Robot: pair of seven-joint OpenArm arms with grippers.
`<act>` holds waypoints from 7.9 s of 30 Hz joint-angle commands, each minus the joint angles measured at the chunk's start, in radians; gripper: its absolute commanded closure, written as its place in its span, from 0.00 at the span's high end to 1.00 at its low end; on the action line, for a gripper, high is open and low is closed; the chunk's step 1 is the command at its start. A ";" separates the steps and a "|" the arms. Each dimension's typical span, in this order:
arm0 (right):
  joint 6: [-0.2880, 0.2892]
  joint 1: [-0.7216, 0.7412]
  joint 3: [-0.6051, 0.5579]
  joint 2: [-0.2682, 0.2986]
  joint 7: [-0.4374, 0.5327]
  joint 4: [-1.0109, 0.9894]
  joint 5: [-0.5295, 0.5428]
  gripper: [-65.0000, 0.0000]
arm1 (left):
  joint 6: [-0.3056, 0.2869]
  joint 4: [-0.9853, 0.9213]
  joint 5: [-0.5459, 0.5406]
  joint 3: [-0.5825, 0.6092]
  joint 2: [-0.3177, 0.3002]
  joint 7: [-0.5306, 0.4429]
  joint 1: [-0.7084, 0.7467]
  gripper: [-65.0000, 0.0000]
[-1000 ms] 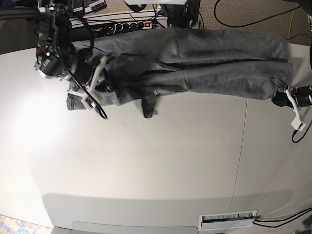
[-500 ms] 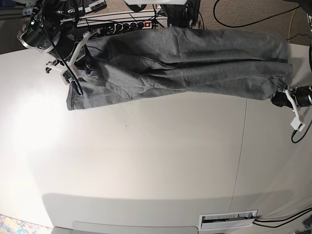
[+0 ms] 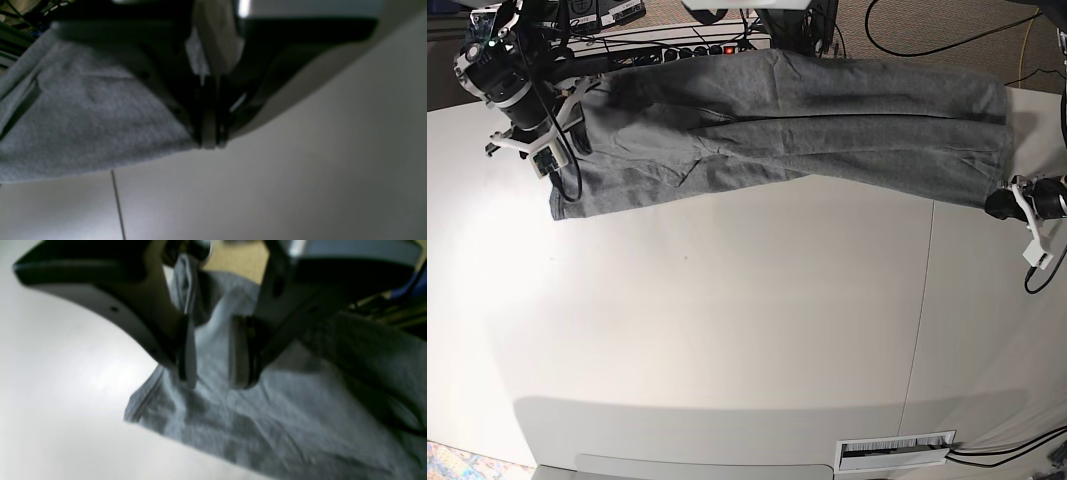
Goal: Fold the T-shirt properly
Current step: 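Grasp the strip's end with the right gripper and the other end with the left, then hold both ends of the strip and smooth it along the table, then lift the strip end with the left gripper and fold it toward the right gripper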
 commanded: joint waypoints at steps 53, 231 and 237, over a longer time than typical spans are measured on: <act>0.000 0.198 -0.354 -0.006 0.201 -0.368 -0.227 0.00 | 0.002 0.180 -0.209 -0.003 0.061 0.216 0.154 0.04; -0.305 0.528 -0.563 -0.054 -0.011 -0.667 -0.360 0.00 | 0.002 0.797 -0.462 -0.192 0.754 0.499 0.152 0.00; -0.305 0.528 -0.563 -0.054 -0.021 -0.655 -0.360 0.00 | 0.002 0.792 -0.441 -0.192 0.883 0.435 0.161 0.00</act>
